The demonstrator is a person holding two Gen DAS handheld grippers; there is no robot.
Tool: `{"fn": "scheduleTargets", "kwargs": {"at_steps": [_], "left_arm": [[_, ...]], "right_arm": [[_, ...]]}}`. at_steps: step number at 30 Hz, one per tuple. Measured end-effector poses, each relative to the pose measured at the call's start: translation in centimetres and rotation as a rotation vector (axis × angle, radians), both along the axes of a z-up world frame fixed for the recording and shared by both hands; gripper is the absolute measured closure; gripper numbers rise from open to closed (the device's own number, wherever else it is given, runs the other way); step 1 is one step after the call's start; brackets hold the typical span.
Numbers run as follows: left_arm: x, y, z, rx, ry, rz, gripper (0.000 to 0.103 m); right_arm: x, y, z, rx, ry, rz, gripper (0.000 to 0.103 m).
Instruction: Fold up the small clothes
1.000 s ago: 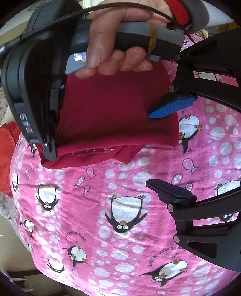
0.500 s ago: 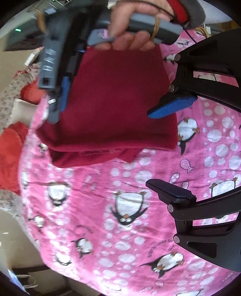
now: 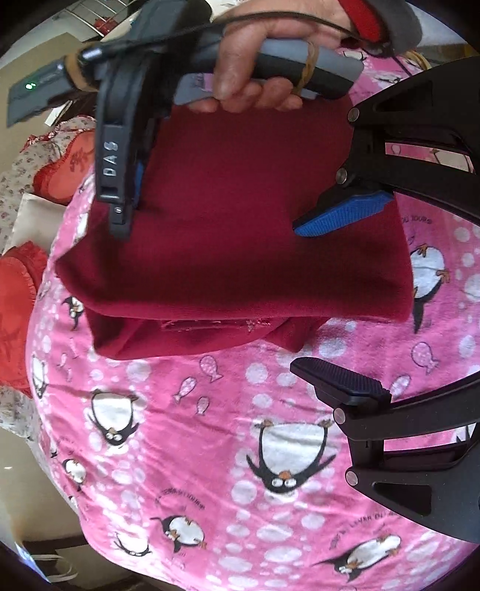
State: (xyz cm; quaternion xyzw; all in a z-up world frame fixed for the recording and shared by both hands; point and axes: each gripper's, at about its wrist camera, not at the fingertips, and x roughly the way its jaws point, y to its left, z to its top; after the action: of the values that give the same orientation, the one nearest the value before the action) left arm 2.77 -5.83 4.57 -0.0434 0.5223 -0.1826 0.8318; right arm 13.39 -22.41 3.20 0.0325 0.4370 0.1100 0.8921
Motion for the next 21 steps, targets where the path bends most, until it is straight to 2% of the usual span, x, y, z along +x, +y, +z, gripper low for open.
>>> {"fn": "scheduleTargets", "kwargs": {"at_steps": [7,14,21], "left_arm": [[-0.2,-0.5,-0.2,0.004,0.002,-0.001,0.034],[-0.7,-0.1,-0.4,-0.006,0.009,0.004,0.034],[-0.8,0.5,-1.2,-0.017,0.017,0.009,0.034]], "right_arm": [[-0.8,-0.4,1.0,0.008,0.028,0.015,0.074],[-2.4,1.9,3.0,0.022,-0.013,0.084,0.074],[-0.6,3.6,1.4,0.026,0.012,0.077,0.074]]}}
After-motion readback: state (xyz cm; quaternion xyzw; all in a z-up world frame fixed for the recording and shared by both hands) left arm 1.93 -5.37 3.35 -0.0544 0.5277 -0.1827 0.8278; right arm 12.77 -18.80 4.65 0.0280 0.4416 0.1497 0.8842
